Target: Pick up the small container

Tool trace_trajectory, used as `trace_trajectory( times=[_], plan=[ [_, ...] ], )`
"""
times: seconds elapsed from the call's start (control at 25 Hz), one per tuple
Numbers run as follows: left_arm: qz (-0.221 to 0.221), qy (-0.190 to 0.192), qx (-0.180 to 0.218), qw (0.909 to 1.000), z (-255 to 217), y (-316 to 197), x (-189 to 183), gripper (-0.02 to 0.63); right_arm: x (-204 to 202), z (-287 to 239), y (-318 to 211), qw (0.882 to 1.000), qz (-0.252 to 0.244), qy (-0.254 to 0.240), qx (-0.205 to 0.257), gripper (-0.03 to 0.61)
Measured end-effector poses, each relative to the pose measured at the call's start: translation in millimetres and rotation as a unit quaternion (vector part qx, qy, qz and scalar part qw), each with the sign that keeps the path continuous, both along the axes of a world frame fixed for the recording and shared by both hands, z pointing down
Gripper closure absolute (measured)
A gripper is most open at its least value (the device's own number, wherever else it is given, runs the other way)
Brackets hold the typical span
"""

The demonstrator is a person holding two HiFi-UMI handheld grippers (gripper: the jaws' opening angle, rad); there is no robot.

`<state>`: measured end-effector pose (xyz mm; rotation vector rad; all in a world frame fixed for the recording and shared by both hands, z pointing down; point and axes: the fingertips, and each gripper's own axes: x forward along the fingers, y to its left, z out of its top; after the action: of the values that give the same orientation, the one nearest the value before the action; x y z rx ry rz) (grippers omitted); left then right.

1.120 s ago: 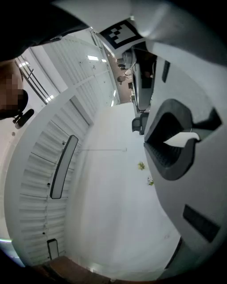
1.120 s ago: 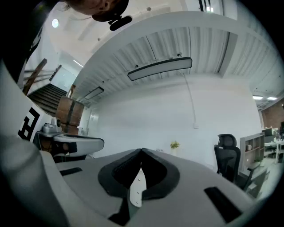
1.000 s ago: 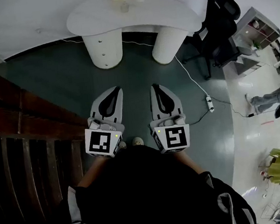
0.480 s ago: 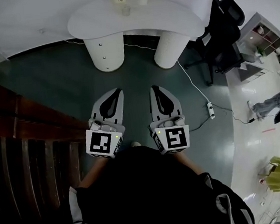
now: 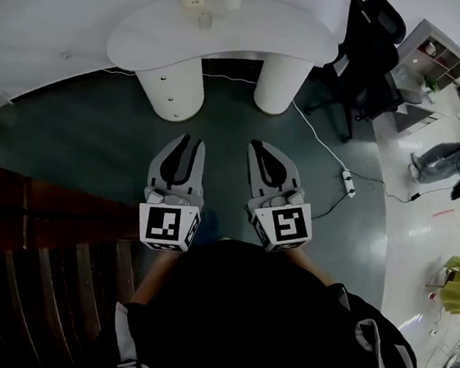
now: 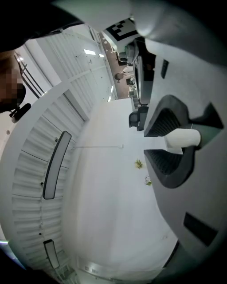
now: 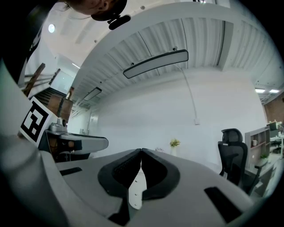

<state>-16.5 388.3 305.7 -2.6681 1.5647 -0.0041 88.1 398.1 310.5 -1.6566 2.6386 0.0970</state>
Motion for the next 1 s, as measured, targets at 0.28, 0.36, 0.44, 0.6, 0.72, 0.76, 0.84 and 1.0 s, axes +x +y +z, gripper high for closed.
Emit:
trace_trajectory(
  times=[0.28,0.36,0.44,0.6,0.72,0.76,0.84,1.0],
  plan=[
    [0.010,0.005,0.003,0.9999,8.8,-59.6,-14.2,0.421,-7.8,8.1,-47.0,1.000,0.024,0.008,0.002,0.557],
    [0.018,0.005,-0.003,0.9998,14.2,-81.9,-18.4,0.402,-12.3,10.2,-66.5,0.999,0.030,0.009,0.001,0.557],
    [0.025,0.002,-0.013,0.9996,18.2,-106.4,-23.4,0.386,-18.6,9.3,-89.4,0.999,0.034,0.010,0.001,0.557],
    [0.033,-0.002,-0.016,0.9993,22.8,-156.4,-35.4,0.380,-28.9,9.4,-136.7,0.999,0.048,0.015,-0.002,0.557],
    [0.041,-0.004,-0.022,0.9989,27.8,-192.9,-40.6,0.376,-36.1,11.8,-170.4,0.998,0.054,0.015,-0.009,0.557],
    [0.043,-0.005,-0.023,0.9988,29.3,-203.8,-42.9,0.376,-39.3,14.5,-180.2,0.998,0.053,0.019,-0.012,0.556],
    [0.044,-0.004,-0.026,0.9987,32.1,-224.0,-49.5,0.376,-47.3,19.1,-198.1,0.998,0.052,0.031,-0.025,0.557],
    [0.049,-0.002,-0.036,0.9981,39.1,-258.6,-60.2,0.376,-58.6,18.9,-233.4,0.997,0.067,0.028,-0.028,0.557]
  ],
)
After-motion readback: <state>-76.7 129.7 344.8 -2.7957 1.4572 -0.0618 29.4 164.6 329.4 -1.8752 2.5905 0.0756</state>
